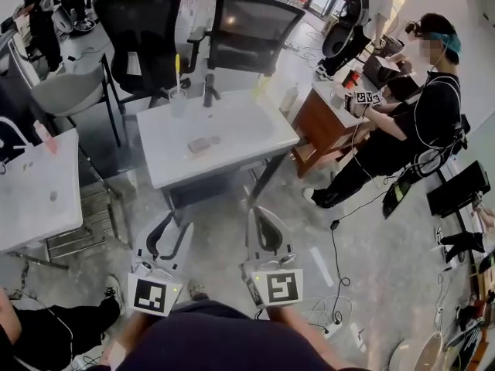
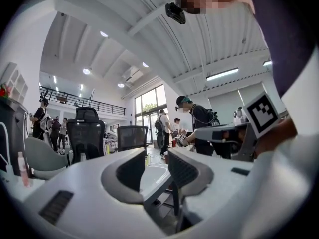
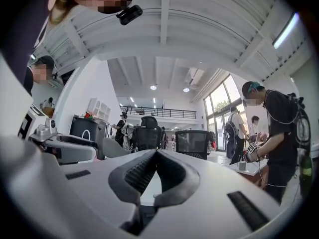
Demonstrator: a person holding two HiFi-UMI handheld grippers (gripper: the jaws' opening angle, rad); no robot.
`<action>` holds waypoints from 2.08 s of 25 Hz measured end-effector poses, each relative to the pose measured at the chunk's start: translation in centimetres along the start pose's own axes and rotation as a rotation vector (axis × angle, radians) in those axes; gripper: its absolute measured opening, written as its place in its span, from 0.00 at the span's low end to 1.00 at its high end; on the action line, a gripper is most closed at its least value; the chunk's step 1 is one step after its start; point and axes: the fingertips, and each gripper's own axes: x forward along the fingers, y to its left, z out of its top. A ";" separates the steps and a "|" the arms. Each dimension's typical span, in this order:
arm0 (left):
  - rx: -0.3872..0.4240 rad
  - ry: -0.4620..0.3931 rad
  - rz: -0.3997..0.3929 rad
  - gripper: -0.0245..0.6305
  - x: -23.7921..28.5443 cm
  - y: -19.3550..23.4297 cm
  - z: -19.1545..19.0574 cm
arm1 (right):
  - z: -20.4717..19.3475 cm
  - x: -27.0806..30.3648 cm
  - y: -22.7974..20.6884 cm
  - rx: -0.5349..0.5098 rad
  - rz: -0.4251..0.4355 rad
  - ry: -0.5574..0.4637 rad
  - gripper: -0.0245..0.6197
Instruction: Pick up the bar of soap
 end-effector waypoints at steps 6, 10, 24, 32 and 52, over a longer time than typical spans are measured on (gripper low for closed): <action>-0.001 0.025 -0.022 0.23 2.5 2.4 -1.5 | -1.5 3.1 -0.4 0.006 -0.016 0.024 0.06; -0.021 0.027 -0.046 0.23 3.9 2.8 -2.0 | -2.5 3.7 -1.0 0.011 -0.041 0.047 0.06; -0.072 -0.058 0.057 0.23 7.2 7.2 -1.7 | -3.5 9.0 -0.9 -0.015 0.016 0.042 0.06; -0.038 -0.061 0.154 0.23 14.6 10.8 -2.6 | -6.0 18.5 -3.7 -0.004 0.139 0.024 0.06; -0.069 0.054 0.440 0.23 33.2 18.9 -7.2 | -15.2 38.7 -9.7 -0.019 0.552 0.118 0.06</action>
